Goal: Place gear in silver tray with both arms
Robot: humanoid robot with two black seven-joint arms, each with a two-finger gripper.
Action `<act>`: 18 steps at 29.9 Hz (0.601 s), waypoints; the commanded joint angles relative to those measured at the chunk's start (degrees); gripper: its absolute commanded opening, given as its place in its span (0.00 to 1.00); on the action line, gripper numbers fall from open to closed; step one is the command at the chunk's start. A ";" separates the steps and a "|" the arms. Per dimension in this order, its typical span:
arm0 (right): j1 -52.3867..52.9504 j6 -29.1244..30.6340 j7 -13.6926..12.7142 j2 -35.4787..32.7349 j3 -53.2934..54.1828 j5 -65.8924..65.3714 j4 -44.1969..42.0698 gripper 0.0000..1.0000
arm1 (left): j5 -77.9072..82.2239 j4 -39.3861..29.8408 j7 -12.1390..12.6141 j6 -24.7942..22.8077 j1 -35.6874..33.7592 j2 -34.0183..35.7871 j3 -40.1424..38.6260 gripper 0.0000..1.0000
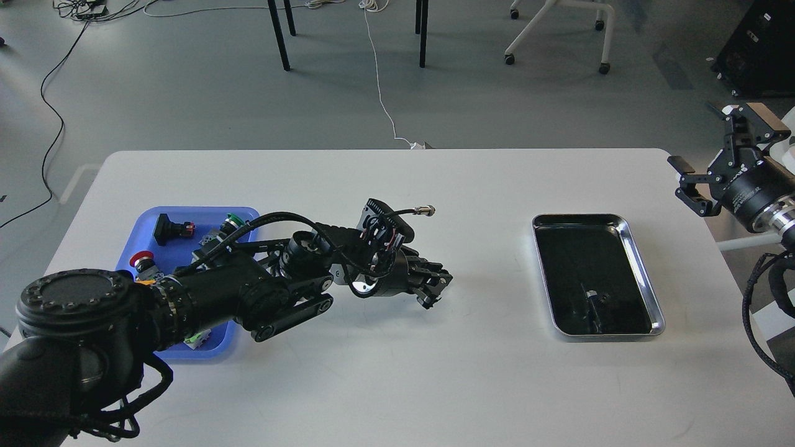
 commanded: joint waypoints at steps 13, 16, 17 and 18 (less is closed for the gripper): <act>0.78 0.36 -0.18 -0.27 -0.64 -0.96 0.59 0.99 | -11.88 -4.15 -1.81 1.31 -1.02 -0.01 -6.48 0.79; 1.39 0.80 -0.35 -2.20 -0.56 -6.31 0.86 0.99 | -25.14 -5.64 -1.99 1.13 -1.72 2.26 -11.41 0.88; 2.18 0.89 -0.35 -3.08 -0.73 -8.77 1.21 0.99 | -29.28 -6.17 -1.99 0.87 -2.42 3.32 -12.73 0.88; 3.23 1.06 -0.44 -3.78 -0.82 -11.75 1.56 0.99 | -34.28 -6.35 -2.07 0.70 -3.13 4.46 -14.39 0.89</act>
